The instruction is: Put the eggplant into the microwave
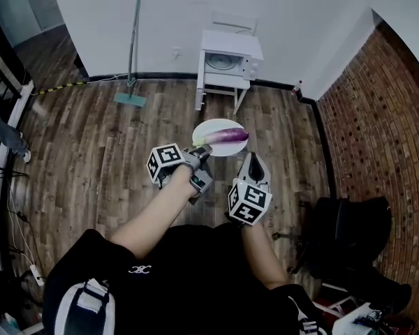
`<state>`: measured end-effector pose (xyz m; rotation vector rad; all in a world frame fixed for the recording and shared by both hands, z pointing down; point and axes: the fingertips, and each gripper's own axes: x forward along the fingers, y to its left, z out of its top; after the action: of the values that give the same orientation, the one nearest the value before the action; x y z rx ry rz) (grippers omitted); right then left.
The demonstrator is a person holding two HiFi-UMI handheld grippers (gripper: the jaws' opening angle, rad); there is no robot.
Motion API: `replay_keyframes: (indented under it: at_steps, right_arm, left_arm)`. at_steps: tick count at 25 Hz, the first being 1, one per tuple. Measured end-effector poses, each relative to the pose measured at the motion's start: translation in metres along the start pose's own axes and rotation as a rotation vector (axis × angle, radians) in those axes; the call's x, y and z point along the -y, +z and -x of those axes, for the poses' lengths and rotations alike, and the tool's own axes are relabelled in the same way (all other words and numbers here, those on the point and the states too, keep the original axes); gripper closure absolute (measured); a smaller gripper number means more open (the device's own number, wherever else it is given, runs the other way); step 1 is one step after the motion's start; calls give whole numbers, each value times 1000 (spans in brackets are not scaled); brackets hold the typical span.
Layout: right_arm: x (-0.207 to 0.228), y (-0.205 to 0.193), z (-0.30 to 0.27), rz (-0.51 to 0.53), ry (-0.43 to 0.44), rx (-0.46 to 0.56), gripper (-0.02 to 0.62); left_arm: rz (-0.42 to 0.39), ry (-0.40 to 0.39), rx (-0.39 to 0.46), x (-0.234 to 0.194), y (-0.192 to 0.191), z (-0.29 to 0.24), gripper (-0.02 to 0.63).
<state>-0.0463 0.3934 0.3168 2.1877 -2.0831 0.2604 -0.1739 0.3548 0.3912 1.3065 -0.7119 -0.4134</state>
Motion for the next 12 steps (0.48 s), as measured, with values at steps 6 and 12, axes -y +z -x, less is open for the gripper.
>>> replay_keyframes:
  at_steps: [6, 12]
  right_arm:
    - [-20, 2, -36, 14, -25, -49, 582]
    - [-3, 1, -74, 16, -19, -58, 582]
  left_arm:
    - [46, 28, -27, -5, 44, -14, 586]
    - [60, 42, -25, -7, 59, -52, 586]
